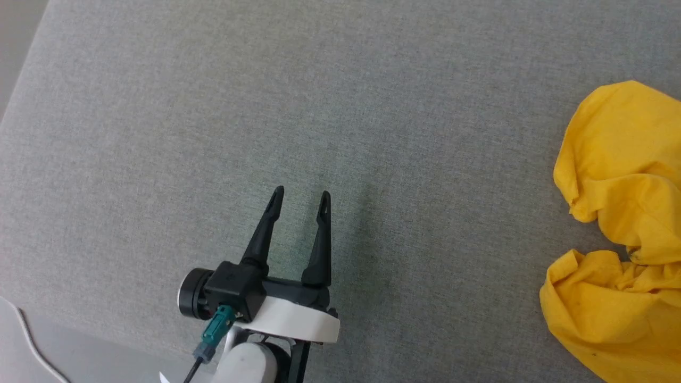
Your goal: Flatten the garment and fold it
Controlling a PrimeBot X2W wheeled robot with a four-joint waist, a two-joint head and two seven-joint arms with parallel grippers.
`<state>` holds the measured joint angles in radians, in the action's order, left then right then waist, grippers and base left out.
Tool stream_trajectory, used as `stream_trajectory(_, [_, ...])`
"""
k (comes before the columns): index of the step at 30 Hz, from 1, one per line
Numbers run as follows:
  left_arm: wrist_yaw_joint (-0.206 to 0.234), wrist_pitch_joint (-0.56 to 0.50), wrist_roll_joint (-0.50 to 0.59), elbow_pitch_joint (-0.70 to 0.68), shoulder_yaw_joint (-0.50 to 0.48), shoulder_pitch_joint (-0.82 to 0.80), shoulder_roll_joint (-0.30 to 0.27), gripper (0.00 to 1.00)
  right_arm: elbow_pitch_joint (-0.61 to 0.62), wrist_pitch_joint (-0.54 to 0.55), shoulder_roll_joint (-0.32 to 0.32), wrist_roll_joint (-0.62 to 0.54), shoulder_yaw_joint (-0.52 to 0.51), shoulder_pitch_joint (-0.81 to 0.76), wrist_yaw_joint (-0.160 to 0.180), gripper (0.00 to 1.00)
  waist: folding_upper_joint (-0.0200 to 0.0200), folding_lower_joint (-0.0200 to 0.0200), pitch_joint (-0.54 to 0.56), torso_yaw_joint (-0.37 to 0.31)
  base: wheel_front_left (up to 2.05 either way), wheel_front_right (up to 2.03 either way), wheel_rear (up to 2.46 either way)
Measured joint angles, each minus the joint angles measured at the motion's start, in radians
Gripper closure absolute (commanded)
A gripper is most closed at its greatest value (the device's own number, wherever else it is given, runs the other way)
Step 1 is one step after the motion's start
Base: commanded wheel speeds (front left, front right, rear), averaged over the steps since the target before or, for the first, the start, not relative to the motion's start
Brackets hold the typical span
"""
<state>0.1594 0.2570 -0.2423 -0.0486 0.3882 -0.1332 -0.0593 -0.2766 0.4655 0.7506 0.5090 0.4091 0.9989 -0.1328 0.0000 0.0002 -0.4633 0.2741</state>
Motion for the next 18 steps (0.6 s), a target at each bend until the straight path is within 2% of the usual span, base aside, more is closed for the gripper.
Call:
stream_trajectory(11, [-0.009,0.000,0.023,0.007,-0.028,0.001,0.003,0.00,0.006,-0.061,-0.011,0.081,-0.029,-0.097,0.000,0.00,0.0000,-0.0002,0.022,-0.037,0.00,0.00,0.00])
stream_trajectory(15, [-0.018,0.000,0.024,0.017,-0.037,0.009,0.003,0.00,0.002,0.025,-0.023,0.171,-0.060,-0.179,0.000,0.00,0.0000,-0.0003,0.054,-0.057,0.00,0.00,0.00])
stream_trajectory(18, [-0.028,0.000,0.024,0.024,-0.037,0.023,0.003,0.00,0.003,0.105,0.008,0.211,-0.052,-0.293,0.000,0.00,0.0000,-0.0004,0.076,-0.072,0.00,0.00,0.00])
